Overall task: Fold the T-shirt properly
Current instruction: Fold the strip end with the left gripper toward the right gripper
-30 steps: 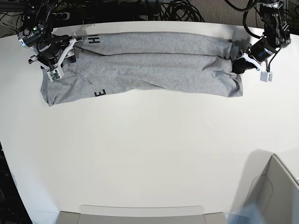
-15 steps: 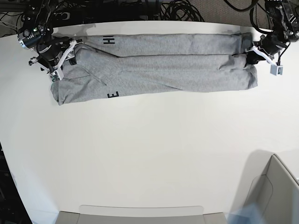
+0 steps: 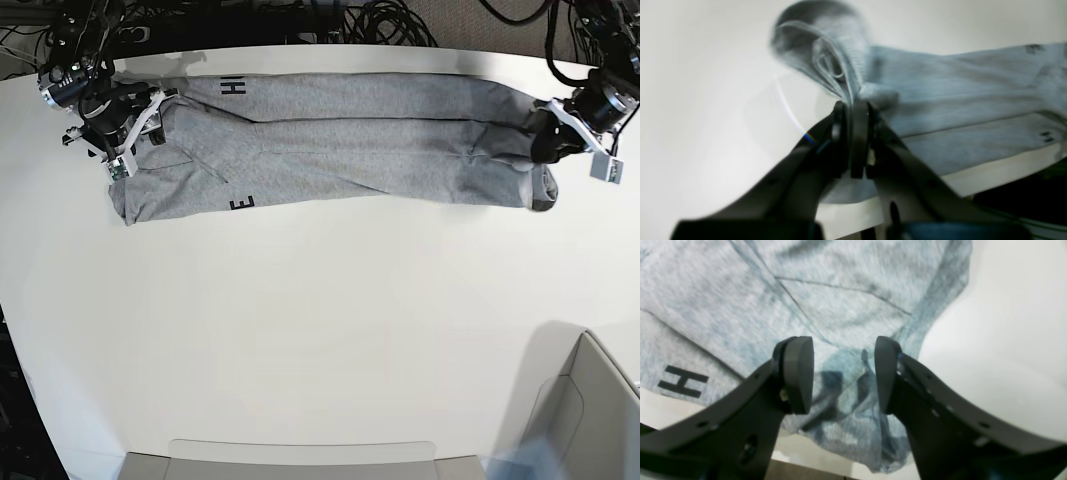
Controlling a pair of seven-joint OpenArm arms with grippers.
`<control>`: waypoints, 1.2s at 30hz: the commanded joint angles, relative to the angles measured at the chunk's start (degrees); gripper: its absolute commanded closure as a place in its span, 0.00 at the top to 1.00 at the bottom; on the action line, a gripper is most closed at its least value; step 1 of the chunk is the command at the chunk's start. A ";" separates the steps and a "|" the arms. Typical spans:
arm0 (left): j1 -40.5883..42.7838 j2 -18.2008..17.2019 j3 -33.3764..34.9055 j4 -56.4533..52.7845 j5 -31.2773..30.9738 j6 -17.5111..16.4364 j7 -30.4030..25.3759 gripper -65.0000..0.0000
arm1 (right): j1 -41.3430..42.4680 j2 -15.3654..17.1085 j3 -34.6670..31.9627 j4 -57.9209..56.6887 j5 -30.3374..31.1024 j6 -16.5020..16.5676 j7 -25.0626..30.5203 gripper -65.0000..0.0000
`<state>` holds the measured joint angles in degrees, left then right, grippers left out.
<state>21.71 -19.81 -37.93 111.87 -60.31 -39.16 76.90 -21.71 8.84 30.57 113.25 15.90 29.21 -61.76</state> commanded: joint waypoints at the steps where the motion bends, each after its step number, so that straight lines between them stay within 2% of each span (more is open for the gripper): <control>1: -0.04 0.78 0.79 2.81 -1.27 0.34 0.06 0.00 | 0.57 0.43 0.25 1.17 0.49 0.19 0.79 0.45; 4: -0.57 4.30 3.16 4.65 -1.36 3.42 2.52 0.00 | 0.92 -0.62 0.25 1.25 0.49 0.19 0.79 0.45; 10: -2.51 8.34 13.63 4.74 -1.36 8.34 2.88 0.00 | 1.36 -0.89 0.25 0.99 0.49 0.19 0.79 0.45; 15: -6.81 10.27 26.37 4.74 -1.27 19.07 0.77 0.00 | 1.80 -0.89 0.25 0.99 0.49 0.19 0.79 0.45; 19: -8.22 11.07 34.64 4.21 -0.92 24.17 -2.49 0.00 | 1.80 -0.89 0.25 0.99 0.49 0.19 0.79 0.45; 23: -9.10 10.98 39.56 2.89 -0.39 26.45 -4.77 0.00 | 1.71 -0.89 0.25 0.99 0.49 0.19 0.79 0.45; 25: -9.89 10.98 41.41 2.81 2.16 27.16 -4.77 0.00 | 1.71 -0.89 0.25 0.99 0.49 0.19 0.79 0.45; 30: -9.98 11.07 46.06 2.63 11.04 27.16 -5.48 0.00 | 1.71 -0.89 0.25 0.99 0.49 0.19 0.79 0.45; 36: -10.15 12.74 47.03 2.19 13.15 27.16 -5.48 0.00 | 1.71 -0.89 0.25 0.99 0.49 0.19 0.79 0.45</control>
<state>12.03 -7.22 8.86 113.45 -46.09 -11.75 71.90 -20.29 7.40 30.57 113.30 15.70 29.21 -61.76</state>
